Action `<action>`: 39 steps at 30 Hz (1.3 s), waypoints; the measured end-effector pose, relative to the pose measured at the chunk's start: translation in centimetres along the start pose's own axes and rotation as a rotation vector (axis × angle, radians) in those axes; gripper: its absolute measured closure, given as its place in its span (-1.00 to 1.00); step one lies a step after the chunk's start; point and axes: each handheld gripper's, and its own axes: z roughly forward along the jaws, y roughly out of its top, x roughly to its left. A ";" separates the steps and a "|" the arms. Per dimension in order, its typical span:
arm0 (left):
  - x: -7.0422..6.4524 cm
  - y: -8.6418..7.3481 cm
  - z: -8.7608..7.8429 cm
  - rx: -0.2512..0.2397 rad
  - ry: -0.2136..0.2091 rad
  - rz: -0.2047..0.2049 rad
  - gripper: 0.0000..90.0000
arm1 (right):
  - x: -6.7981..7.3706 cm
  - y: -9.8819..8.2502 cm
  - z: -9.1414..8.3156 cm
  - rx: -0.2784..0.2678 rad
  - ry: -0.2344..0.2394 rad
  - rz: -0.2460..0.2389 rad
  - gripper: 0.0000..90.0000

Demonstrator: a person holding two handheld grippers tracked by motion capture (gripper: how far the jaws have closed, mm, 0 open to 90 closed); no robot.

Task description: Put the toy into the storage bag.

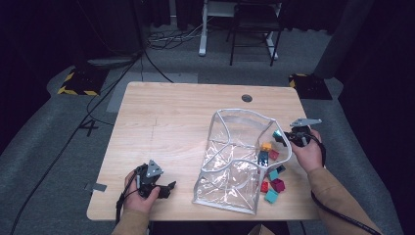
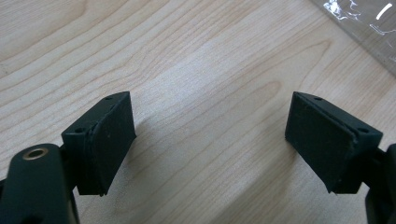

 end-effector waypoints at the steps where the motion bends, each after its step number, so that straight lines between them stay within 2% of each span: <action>1: 0.0 0.0 0.0 -0.001 0.000 0.000 -0.64 | 0.0 0.2 -0.3 -0.005 0.000 0.001 0.51; 24: 0.0 0.0 0.0 0.002 0.000 -0.002 -0.65 | 1.0 4.1 -7.7 -0.099 0.018 -0.005 0.51; 39: 0.0 0.1 0.0 0.005 -0.002 -0.003 -0.66 | 2.7 7.1 -12.1 -0.155 0.046 -0.031 0.51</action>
